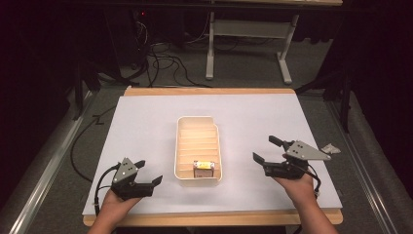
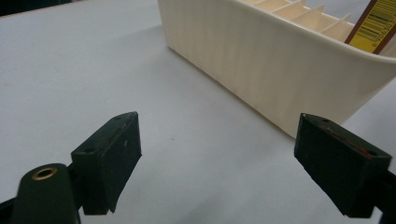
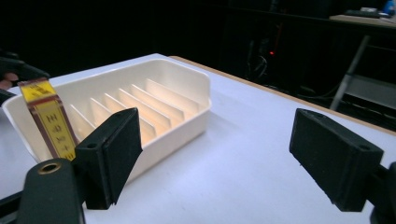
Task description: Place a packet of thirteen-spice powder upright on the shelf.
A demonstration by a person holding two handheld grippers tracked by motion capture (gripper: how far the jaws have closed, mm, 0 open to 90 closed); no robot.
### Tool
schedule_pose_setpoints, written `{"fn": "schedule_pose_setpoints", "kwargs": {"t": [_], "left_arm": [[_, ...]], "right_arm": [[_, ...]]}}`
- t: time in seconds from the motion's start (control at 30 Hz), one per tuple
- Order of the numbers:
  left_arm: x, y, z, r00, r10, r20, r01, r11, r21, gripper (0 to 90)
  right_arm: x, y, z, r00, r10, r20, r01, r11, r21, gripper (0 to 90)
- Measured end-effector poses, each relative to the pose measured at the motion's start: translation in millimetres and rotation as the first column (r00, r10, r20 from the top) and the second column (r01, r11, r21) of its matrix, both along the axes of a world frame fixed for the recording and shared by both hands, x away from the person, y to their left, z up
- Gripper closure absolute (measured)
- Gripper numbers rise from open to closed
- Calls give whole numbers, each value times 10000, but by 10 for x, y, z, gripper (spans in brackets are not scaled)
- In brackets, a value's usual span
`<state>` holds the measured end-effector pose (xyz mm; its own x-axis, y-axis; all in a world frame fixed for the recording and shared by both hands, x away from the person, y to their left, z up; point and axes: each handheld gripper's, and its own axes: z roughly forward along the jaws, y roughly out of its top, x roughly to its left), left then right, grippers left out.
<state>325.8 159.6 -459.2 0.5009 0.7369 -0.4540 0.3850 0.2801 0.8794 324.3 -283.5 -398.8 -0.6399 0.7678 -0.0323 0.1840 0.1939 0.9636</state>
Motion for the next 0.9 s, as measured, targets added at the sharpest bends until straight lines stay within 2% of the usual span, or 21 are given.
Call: {"fn": "schedule_pose_setpoints", "kwargs": {"t": [0.13, 0.27, 0.3, 0.33, 0.37, 0.4, 0.43, 0.5, 0.53, 0.9], "left_arm": [[2, -8, -7, 10000, -29, -18, 29, 10000, 30, 155], [-9, -40, -25, 9999, -131, -13, 131, 9998, 169, 155], [-8, -48, -28, 9999, -136, -18, 136, 9998, 165, 155], [-5, -53, -35, 9999, -146, -15, 146, 9996, 254, 155], [-3, -64, -37, 9999, -136, -48, 137, 9997, 211, 155], [1, -69, -41, 9999, -133, -56, 135, 9996, 263, 155], [4, -77, -43, 9999, -114, -57, 116, 9996, 258, 154], [4, -93, -42, 10000, -92, -40, 92, 9997, 224, 154], [-1, -101, -43, 9999, -103, -9, 103, 9995, 288, 154], [-13, -102, -38, 10000, -67, 35, 66, 9996, 277, 153]], "right_arm": [[-61, -134, -55, 9995, -318, -8, 318, 9995, 17, 168], [-161, -316, -198, 9987, -513, -74, 517, 9966, 639, 168], [-174, -338, -229, 9984, -541, -186, 551, 9968, 573, 167], [-179, -359, -250, 9984, -546, -172, 552, 9979, 334, 167], [-190, -381, -272, 9980, -625, -136, 629, 9975, 321, 167], [-193, -406, -296, 9974, -700, -185, 708, 9963, 494, 167], [-157, -438, -348, 9964, -731, -438, 770, 9925, 949, 165], [-140, -443, -363, 9957, -740, -562, 797, 9910, 1073, 161], [-105, -433, -388, 9947, -778, -677, 844, 9913, 1008, 161], [-93, -424, -416, 9928, -960, -716, 1009, 9925, 683, 162]]}}
